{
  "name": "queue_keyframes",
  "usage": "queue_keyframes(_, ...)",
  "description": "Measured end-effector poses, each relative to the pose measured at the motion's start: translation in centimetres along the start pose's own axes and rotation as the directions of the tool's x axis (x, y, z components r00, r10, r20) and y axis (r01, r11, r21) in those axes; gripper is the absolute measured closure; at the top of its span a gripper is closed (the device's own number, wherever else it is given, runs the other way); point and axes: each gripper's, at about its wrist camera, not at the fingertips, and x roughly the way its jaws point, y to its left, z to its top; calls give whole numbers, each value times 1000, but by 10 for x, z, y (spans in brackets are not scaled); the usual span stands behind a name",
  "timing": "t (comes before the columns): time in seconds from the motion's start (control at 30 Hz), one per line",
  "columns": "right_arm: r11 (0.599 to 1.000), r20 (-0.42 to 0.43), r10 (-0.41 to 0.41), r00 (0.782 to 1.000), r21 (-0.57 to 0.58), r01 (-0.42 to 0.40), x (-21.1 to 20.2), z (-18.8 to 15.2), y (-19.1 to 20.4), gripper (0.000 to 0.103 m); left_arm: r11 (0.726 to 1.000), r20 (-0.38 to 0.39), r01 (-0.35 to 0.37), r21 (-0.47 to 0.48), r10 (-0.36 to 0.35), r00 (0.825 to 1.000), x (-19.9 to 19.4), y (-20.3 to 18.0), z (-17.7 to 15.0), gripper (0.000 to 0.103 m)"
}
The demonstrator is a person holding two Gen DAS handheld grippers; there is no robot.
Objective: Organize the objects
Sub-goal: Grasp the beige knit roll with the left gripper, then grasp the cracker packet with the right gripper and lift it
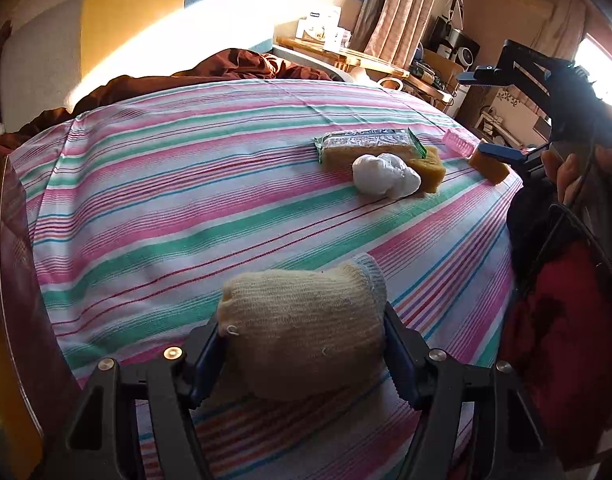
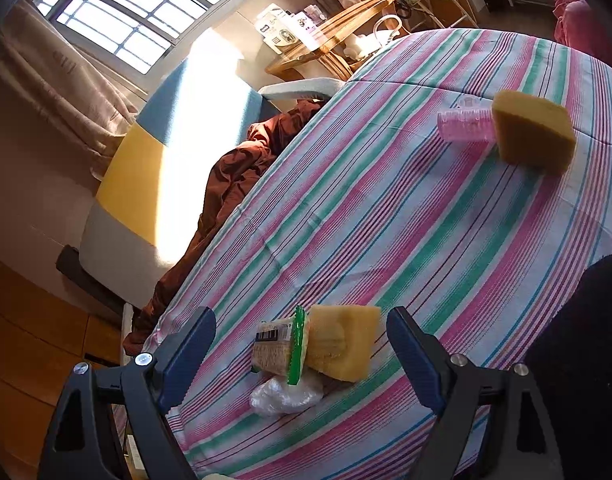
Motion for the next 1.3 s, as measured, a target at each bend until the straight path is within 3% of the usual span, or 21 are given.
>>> queue_keyframes(0.2, 998, -78, -35, 996, -48, 31, 14, -2, 8, 14, 998, 29, -36, 56, 35, 999, 3, -8, -6, 32)
queue_keyframes(0.3, 983, -163, -95, 982, -169, 67, 29, -8, 28, 14, 997, 41, -35, 66, 33, 999, 4, -8, -8, 32)
queue_keyframes(0.4, 927, -209, -199, 957, -357, 115, 47, -15, 57, 14, 997, 46, -36, 75, 32, 998, 4, -9, -9, 32)
queue_keyframes(0.43, 880, -212, -246, 946, -457, 127, 54, -18, 72, 14, 997, 48, -34, 75, 31, 998, 4, -9, -9, 32)
queue_keyframes(0.5, 723, -171, -362, 916, -672, 160, 70, -29, 102, 14, 997, 51, -30, 74, 26, 998, 4, -8, -10, 32)
queue_keyframes(0.57, 564, -127, -458, 880, -807, 177, 88, -40, 122, 14, 997, 55, -26, 75, 22, 998, 4, -8, -10, 32)
queue_keyframes(0.6, 506, -116, -496, 860, -844, 179, 97, -43, 127, 14, 997, 56, -24, 73, 20, 998, 4, -7, -10, 32)
queue_keyframes(0.77, 306, -110, -644, 757, -944, 124, 149, -57, 135, 14, 998, 59, -13, 65, 9, 998, 5, -5, -10, 32)
queue_keyframes(0.83, 269, -126, -693, 710, -959, 93, 166, -63, 131, 14, 998, 60, -7, 67, 3, 998, 3, -5, -11, 31)
queue_keyframes(0.9, 246, -146, -733, 665, -968, 58, 179, -71, 125, 15, 998, 60, -2, 67, -2, 998, 3, -4, -11, 31)
queue_keyframes(0.93, 236, -137, -732, 667, -970, 60, 181, -72, 124, 16, 998, 62, 1, 69, -5, 998, 3, -4, -11, 30)
queue_keyframes(0.97, 247, -137, -721, 680, -967, 66, 181, -71, 127, 19, 998, 64, 4, 69, -8, 998, 3, -3, -11, 30)
queue_keyframes(1.0, 277, -156, -700, 697, -959, 64, 180, -69, 130, 42, 998, 67, 5, 69, -10, 998, 3, -3, -11, 30)
queue_keyframes(1.03, 297, -159, -680, 716, -952, 71, 179, -67, 135, 55, 997, 70, 6, 71, -10, 998, 3, -2, -12, 30)
queue_keyframes(1.1, 333, -158, -657, 738, -938, 96, 182, -65, 141, 58, 997, 72, 0, 79, -6, 997, 3, -4, -12, 30)
queue_keyframes(1.2, 407, -215, -602, 769, -911, 64, 189, -76, 152, 58, 996, 75, -6, 88, 0, 997, 3, -5, -13, 29)
queue_keyframes(1.3, 525, -319, -515, 795, -851, -1, 191, -88, 164, 58, 996, 77, -6, 88, -1, 997, 4, -6, -14, 29)
